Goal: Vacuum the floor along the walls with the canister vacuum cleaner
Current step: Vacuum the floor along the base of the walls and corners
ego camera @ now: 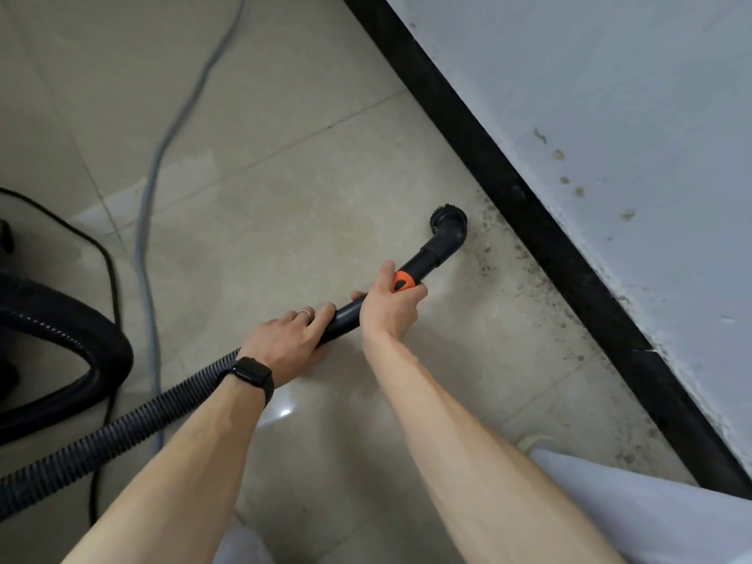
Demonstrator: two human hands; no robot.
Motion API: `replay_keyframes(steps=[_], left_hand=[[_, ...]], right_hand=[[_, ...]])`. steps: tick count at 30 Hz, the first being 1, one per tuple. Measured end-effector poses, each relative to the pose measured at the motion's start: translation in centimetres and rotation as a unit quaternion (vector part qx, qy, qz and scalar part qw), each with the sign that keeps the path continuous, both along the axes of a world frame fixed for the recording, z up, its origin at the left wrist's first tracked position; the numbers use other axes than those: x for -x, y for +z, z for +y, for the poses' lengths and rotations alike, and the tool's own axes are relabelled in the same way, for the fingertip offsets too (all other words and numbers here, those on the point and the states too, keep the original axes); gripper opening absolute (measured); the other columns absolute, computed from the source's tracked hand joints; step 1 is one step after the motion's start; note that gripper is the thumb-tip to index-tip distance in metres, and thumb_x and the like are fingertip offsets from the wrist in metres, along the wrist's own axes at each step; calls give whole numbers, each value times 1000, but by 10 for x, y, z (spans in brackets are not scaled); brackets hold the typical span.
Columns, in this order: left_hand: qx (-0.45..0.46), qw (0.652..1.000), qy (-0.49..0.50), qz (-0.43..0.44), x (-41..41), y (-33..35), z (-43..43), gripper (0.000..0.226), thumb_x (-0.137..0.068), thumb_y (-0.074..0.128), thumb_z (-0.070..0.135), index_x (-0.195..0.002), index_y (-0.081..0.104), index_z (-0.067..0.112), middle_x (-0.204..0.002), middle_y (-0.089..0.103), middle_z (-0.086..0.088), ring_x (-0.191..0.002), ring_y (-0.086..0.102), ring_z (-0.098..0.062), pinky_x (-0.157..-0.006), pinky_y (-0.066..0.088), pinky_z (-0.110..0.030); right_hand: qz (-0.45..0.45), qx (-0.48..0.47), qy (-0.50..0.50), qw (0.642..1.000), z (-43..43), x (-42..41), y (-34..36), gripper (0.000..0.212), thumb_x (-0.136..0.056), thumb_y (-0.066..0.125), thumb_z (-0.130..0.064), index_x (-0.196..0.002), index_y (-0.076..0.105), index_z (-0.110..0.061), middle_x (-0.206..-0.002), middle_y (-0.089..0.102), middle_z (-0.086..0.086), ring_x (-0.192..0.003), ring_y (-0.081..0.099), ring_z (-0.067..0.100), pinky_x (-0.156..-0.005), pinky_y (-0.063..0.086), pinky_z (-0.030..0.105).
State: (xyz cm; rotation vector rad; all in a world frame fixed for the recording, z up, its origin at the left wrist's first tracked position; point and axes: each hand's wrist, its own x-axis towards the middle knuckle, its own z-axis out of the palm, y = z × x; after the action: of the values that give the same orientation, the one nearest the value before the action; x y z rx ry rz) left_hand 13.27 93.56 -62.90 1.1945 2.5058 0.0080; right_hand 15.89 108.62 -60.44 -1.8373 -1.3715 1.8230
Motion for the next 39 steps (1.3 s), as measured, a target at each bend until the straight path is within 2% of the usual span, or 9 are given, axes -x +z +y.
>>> replay_keyframes(steps=[5, 11, 20, 25, 29, 32, 35, 39], left_hand=[[-44, 999, -8, 5, 7, -5, 9, 43, -95, 55, 33, -123, 24, 25, -99, 60, -5, -83, 62, -30, -55, 42, -35], [-60, 998, -16, 30, 13, -11, 29, 46, -94, 55, 33, -125, 22, 26, -99, 61, -6, -82, 64, -30, -55, 37, -32], [-67, 996, -33, 55, 17, -11, 47, 50, -83, 69, 27, -116, 32, 21, -84, 61, -6, -66, 61, -30, -48, 32, -30], [-66, 996, -24, 46, 20, -11, 58, 44, -87, 64, 29, -110, 28, 20, -90, 60, -7, -74, 62, -31, -53, 32, -33], [-58, 997, -27, 51, 23, -11, 63, 41, -82, 71, 30, -107, 42, 16, -83, 61, -6, -66, 62, -30, -48, 30, -30], [-52, 997, -11, 47, 24, -11, 65, 40, -84, 69, 32, -106, 39, 17, -85, 61, -6, -70, 62, -30, -51, 33, -31], [-32, 999, 25, 34, 27, -6, 69, 33, -94, 56, 37, -116, 43, 14, -99, 60, -6, -86, 61, -32, -61, 35, -35], [-14, 998, 58, -4, 37, 3, 74, 36, -98, 49, 43, -119, 40, 14, -105, 58, -4, -93, 59, -29, -63, 33, -35]], right_hand=[[13, 3, -20, 1000, 11, 3, 4, 41, -104, 54, -41, -123, 41, -7, -71, 62, 0, -47, 66, 15, -41, 41, 13], [6, -6, -21, 1000, 30, 8, 3, 42, -104, 53, -43, -122, 41, -7, -75, 62, 1, -47, 67, 15, -41, 42, 13], [6, -14, -43, 999, 46, 11, 1, 38, -104, 51, -45, -116, 41, -11, -83, 66, 6, -49, 69, 15, -41, 42, 14], [-5, -19, -40, 999, 54, 15, 3, 35, -104, 50, -45, -112, 39, -13, -72, 63, 0, -50, 69, 17, -45, 46, 18], [-14, -22, -32, 999, 60, 19, 3, 36, -104, 50, -47, -110, 40, -13, -69, 64, 0, -52, 70, 17, -50, 47, 22], [-11, -23, -28, 999, 60, 23, 2, 37, -104, 50, -47, -112, 40, -13, -76, 64, 1, -52, 71, 17, -46, 47, 20], [-10, -24, -12, 1000, 62, 32, 1, 39, -104, 49, -46, -119, 40, -12, -83, 64, 3, -52, 70, 16, -42, 45, 17], [-27, -29, 10, 999, 63, 46, 3, 40, -105, 48, -47, -122, 36, -13, -85, 60, 0, -52, 70, 16, -46, 49, 22]])
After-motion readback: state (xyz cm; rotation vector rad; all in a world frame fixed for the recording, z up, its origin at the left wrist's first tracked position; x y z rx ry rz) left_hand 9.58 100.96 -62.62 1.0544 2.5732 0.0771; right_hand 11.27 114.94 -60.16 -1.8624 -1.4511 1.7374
